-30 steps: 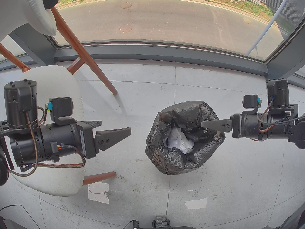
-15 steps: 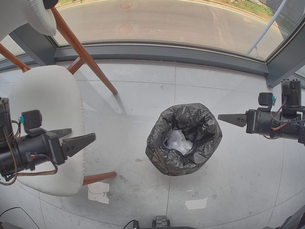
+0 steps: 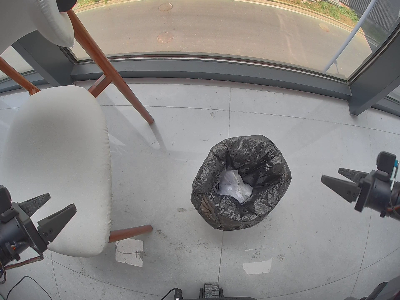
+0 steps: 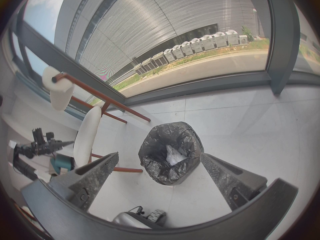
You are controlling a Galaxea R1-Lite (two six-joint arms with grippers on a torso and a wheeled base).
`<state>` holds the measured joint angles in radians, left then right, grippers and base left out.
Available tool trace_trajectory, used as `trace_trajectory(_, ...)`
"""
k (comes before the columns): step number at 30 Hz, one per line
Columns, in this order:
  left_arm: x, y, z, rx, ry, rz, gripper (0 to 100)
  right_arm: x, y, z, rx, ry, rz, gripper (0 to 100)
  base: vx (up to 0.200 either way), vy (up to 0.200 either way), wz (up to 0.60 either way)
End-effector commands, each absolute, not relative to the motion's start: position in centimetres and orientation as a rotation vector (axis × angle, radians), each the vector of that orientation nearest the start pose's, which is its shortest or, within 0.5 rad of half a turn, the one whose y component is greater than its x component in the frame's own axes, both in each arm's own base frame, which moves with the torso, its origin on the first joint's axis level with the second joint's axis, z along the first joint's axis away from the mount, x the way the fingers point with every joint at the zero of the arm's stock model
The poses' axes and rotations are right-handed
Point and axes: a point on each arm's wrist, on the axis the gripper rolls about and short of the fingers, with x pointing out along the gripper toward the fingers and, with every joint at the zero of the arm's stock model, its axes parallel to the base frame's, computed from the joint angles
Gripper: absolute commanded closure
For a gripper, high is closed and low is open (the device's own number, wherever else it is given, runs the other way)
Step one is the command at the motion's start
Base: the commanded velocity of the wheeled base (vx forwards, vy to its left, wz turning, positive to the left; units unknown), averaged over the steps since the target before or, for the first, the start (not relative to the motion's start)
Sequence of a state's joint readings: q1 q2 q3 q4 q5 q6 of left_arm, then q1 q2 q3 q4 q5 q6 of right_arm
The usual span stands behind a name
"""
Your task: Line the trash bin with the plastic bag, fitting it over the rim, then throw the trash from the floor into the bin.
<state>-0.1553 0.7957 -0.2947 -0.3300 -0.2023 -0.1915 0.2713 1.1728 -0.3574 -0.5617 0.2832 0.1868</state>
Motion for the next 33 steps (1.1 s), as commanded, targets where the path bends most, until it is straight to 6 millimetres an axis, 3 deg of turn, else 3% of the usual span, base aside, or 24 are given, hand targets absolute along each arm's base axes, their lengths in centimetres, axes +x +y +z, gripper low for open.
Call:
trace_trajectory(1,4.5,-0.9,16.4,-0.189,0.102,-0.279,0,10.1,3.4,16.7,0.108,0.182,0.536,0,0.000,0.000,0.00)
trace_trajectory(4,2.3,-0.6,14.5,-0.179,0.046,-0.270,0,6.7,2.5,15.7,0.084,0.095,0.538,0,0.000,0.000,0.00)
trace_trajectory(9,-0.2,-0.3,12.3,-0.116,-0.015,-0.268,0,3.8,1.4,13.7,0.081,0.009,0.450,0,0.000,0.000,0.00)
trace_trajectory(11,-1.8,-0.1,10.0,-0.068,-0.005,-0.269,0,1.6,0.7,12.2,0.080,-0.016,0.363,0,0.000,0.000,0.00)
trace_trajectory(15,-1.5,0.0,8.5,-0.011,0.063,-0.216,0,-1.6,0.2,8.7,0.034,0.008,0.293,0,0.000,0.000,0.00)
trace_trajectory(22,-1.4,0.0,8.2,-0.008,0.064,-0.193,0,-1.4,-0.3,8.1,0.008,0.077,0.061,0,0.000,0.000,0.00)
trace_trajectory(33,-1.6,0.0,7.7,-0.006,0.093,0.063,0,-1.5,-0.3,7.7,-0.003,0.110,0.105,0,0.000,0.000,0.00)
